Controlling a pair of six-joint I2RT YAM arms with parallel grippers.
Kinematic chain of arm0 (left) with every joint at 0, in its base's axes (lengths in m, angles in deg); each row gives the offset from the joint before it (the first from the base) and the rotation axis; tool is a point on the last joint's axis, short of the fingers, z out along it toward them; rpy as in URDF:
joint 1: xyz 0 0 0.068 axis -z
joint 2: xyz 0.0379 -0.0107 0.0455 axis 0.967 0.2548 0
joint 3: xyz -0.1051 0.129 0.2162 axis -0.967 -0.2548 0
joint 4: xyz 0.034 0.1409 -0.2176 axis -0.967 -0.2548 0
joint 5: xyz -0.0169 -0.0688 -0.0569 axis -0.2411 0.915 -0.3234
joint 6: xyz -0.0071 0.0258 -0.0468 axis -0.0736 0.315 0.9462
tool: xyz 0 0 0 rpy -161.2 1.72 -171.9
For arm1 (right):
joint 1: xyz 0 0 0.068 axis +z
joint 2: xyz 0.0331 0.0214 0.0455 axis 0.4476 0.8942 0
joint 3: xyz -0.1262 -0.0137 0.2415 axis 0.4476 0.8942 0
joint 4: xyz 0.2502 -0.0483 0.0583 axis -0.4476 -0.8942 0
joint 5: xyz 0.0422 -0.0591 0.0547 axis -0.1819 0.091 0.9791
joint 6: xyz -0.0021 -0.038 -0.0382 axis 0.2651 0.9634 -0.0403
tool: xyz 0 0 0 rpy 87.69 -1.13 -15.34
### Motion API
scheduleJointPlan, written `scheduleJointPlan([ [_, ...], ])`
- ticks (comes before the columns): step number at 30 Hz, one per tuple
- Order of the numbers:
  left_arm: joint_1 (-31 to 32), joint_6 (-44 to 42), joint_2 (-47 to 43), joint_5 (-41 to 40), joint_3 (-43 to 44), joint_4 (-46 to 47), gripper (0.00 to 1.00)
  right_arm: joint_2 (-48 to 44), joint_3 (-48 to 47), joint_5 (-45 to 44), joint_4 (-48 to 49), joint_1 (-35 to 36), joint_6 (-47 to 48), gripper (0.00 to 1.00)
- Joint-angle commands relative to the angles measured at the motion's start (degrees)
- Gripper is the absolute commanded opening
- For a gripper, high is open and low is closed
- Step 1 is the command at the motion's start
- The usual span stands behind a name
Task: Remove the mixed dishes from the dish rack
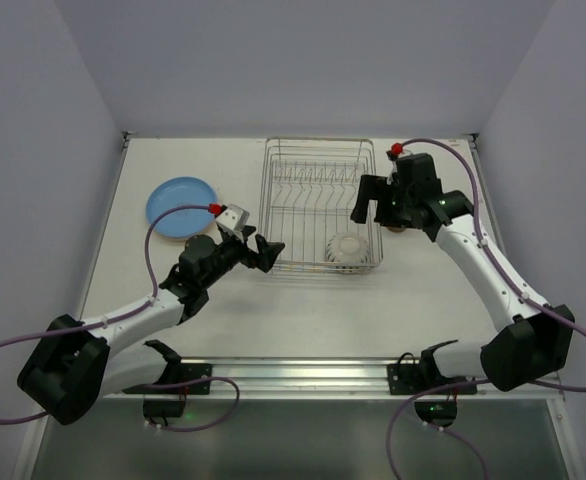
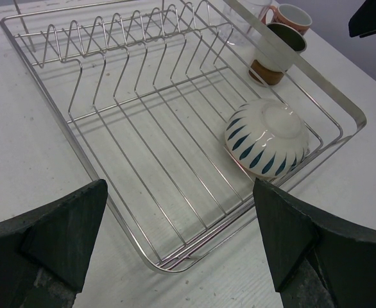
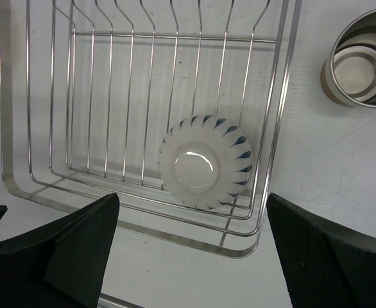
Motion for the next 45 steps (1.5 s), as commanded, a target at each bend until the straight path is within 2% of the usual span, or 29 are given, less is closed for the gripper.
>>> scheduleJointPlan([
  [1,0.31,-0.72,-0.9,0.18,0.92,1.47,1.0,1.46,-1.05,2.25,1.1,1.25,-1.01,0.99],
  [22,0.4,-0.63,0.77,0.27,1.8,0.86,1.0,18.07,-6.32,-3.98,-3.56,6.7,-1.71,0.99],
  [34,0.4,-0.19,4.11,0.01,3.74,-0.81,1.0,27.48,-11.07,-8.56,-9.45,10.57,-1.53,0.99],
  [38,0.49,-0.19,4.2,0.1,3.74,-0.81,1.0,28.98,-11.33,-7.6,-8.14,10.75,-1.53,0.99],
  [45,0.75,-0.37,5.08,0.18,3.91,-0.81,1.0,31.17,-12.82,-6.1,-4.09,10.75,-2.67,0.93],
])
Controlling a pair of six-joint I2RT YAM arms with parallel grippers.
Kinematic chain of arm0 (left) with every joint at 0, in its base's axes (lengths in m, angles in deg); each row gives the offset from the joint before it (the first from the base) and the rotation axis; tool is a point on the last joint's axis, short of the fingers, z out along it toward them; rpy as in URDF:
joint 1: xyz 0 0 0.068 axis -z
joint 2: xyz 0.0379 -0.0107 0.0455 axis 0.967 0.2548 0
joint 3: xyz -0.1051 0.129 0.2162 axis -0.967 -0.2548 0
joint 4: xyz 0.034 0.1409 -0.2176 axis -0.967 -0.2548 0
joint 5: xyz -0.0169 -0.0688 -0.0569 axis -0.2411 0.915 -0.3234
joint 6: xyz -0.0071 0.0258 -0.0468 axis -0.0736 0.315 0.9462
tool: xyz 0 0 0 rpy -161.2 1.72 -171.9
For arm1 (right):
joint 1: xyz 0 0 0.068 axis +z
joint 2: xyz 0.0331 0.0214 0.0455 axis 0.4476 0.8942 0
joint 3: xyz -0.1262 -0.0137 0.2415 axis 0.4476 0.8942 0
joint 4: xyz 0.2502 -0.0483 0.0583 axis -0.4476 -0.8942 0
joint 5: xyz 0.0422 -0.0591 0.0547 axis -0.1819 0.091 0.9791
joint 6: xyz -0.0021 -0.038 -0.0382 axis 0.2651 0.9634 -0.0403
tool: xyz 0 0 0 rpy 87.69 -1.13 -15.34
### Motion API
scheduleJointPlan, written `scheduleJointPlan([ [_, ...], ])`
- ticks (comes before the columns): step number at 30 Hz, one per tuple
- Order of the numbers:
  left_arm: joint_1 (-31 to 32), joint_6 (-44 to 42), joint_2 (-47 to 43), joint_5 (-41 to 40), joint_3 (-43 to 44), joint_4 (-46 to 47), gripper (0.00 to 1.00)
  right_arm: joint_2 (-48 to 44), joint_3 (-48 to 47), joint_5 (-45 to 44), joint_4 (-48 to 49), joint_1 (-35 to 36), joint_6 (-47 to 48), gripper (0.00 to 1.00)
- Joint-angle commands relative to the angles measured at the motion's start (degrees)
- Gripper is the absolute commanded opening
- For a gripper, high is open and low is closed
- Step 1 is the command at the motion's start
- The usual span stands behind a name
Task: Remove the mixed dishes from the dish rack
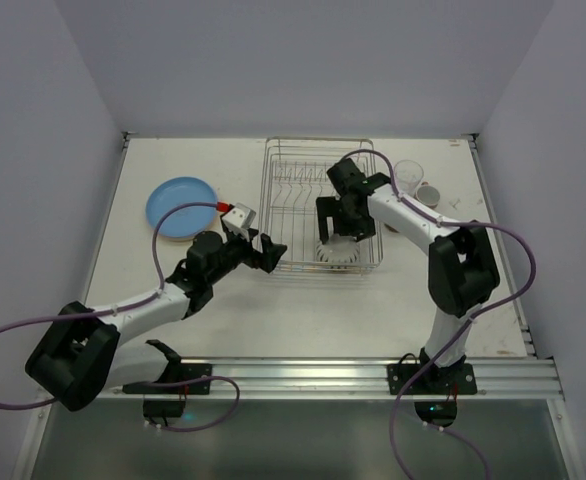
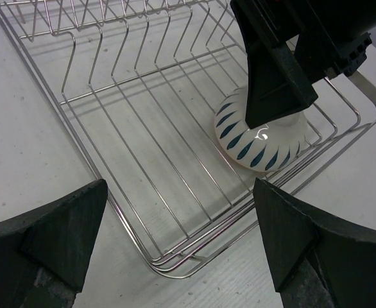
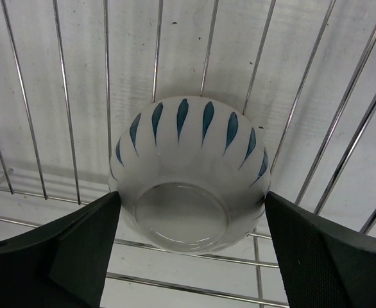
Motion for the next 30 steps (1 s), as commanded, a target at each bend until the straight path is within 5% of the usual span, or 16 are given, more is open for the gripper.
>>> scheduleJointPlan([
  [1,0.43,-0.39,0.75,0.16,2.25,0.83,1.0,2.5,-2.01,0.74,3.07,0.34,-1.25,0.9],
  [14,1.39,-0.48,2.69,0.6,3.13,0.74,1.0,3.73,-1.22,-0.22,15.64,0.61,-4.24,0.83],
  [21,1.66,-0.74,2.34,0.25,3.13,0.47,1.0,-7.41,7.56,-2.6,24.52,0.69,-4.25,0.93],
  [30,1.83,-1.27,2.25,-0.36,3.13,0.04,1.0,-10.33,3.53,-1.98,11.36,1.13,2.78,0.95],
])
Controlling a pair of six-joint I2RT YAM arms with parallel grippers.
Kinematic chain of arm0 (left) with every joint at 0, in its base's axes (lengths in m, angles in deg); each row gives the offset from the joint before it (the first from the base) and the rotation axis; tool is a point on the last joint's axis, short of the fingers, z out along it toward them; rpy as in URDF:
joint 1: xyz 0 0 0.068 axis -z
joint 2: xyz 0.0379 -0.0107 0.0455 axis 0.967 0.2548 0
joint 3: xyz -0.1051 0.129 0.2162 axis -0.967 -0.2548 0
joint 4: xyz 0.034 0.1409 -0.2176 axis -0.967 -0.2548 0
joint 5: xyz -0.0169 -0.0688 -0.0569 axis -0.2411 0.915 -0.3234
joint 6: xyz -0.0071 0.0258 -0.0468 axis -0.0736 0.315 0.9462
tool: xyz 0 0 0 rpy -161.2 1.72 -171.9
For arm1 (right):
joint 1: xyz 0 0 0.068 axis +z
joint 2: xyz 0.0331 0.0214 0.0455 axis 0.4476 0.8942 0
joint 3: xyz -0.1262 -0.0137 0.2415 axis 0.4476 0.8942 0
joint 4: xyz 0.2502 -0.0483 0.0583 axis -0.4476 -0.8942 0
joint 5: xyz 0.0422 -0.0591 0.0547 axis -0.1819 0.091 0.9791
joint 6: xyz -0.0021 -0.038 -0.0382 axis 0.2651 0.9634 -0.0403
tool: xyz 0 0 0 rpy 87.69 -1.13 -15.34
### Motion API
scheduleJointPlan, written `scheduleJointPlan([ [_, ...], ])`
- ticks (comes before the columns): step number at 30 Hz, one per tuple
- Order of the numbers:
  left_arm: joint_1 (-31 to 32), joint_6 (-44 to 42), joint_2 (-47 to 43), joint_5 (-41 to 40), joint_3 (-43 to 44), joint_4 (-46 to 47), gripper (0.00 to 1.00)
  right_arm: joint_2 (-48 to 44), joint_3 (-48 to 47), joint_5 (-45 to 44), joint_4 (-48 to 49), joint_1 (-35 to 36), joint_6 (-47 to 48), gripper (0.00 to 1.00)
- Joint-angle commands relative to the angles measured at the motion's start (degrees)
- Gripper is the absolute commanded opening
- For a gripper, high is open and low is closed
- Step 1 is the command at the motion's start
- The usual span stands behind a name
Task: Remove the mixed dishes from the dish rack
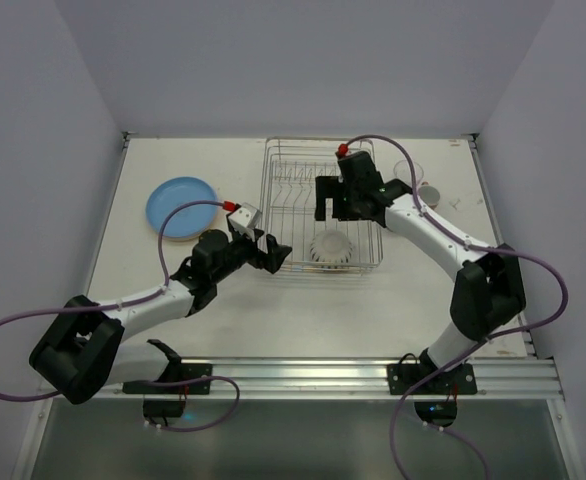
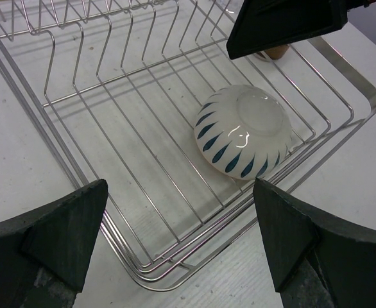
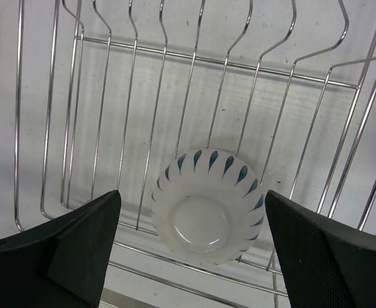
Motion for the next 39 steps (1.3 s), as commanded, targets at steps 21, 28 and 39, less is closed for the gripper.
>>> scheduleJointPlan([
  [21,0.52,-1.2,-0.2,-0.78,1.86,-0.34,1.0,6.22,-5.6,0.21,-17.11,0.65,6.89,0.9],
  [28,0.52,-1.29,-0.11,-0.87,1.86,-0.34,1.0,5.35,-5.51,2.93,-18.78,1.44,8.03,0.87],
  [39,0.61,-1.38,-0.03,-0.87,2.04,-0.43,1.0,4.9,-4.55,5.22,-20.36,2.67,10.14,0.79],
])
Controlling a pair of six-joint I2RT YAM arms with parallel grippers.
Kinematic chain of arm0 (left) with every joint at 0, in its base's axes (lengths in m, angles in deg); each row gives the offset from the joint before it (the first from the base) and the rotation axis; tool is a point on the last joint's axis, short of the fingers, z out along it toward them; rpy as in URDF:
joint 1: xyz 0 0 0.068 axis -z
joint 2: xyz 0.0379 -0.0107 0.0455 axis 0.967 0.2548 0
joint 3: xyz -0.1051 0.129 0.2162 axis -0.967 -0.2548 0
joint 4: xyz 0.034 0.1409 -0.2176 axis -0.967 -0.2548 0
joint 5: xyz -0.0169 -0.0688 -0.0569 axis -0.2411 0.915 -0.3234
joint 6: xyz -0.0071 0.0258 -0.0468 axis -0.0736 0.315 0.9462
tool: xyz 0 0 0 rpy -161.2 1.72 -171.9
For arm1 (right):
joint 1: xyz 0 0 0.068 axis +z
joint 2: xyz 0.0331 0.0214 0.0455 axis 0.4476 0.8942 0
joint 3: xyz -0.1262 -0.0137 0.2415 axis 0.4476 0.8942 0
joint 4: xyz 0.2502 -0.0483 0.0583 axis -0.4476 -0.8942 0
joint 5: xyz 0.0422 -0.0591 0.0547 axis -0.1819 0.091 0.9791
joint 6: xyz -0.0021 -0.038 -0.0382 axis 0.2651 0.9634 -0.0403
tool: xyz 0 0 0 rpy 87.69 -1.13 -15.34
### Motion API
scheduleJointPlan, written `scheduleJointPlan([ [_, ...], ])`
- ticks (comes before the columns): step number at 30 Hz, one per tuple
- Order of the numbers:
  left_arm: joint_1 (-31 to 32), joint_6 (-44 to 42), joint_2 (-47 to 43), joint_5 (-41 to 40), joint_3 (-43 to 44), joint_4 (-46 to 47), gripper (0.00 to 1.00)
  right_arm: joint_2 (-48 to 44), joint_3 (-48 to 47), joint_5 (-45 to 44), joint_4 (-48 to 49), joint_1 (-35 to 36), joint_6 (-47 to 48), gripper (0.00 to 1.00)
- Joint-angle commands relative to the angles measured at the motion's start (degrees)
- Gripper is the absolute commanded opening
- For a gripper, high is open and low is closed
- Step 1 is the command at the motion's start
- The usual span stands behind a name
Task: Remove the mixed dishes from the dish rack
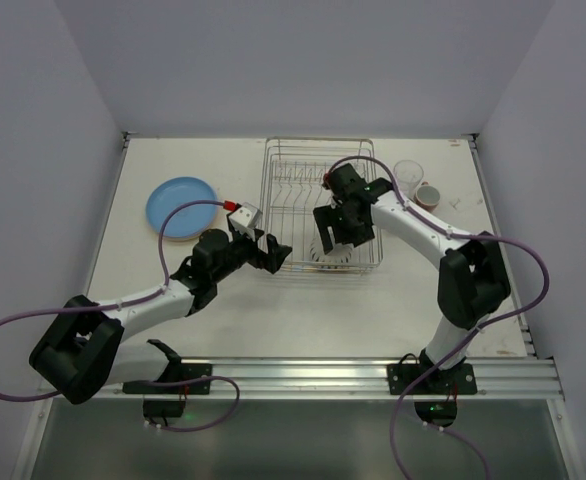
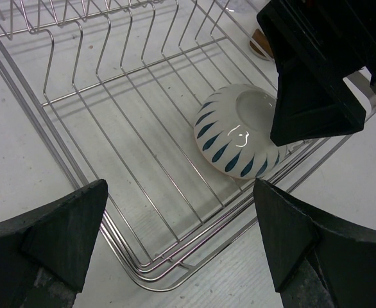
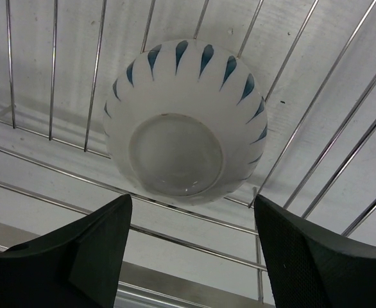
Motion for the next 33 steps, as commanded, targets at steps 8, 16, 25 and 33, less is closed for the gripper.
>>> scheduleJointPlan([
  [8,0.59,-1.23,0.06,-0.82,1.67,0.34,1.0,3.39,-1.27,2.76,-0.89,0.84,2.56,0.7],
  [16,0.76,-1.23,0.15,-0.82,1.76,0.34,1.0,5.77,-3.38,1.09,2.18,0.84,-0.16,0.56],
  [25,0.76,-1.31,0.15,-1.0,1.67,0.34,1.0,6.83,-4.79,-5.59,8.33,0.66,-5.95,0.53],
  [33,0.76,-1.49,-0.38,-1.18,1.67,-0.1,1.0,2.26,-0.66,-10.95,16.59,0.31,-10.09,0.54],
])
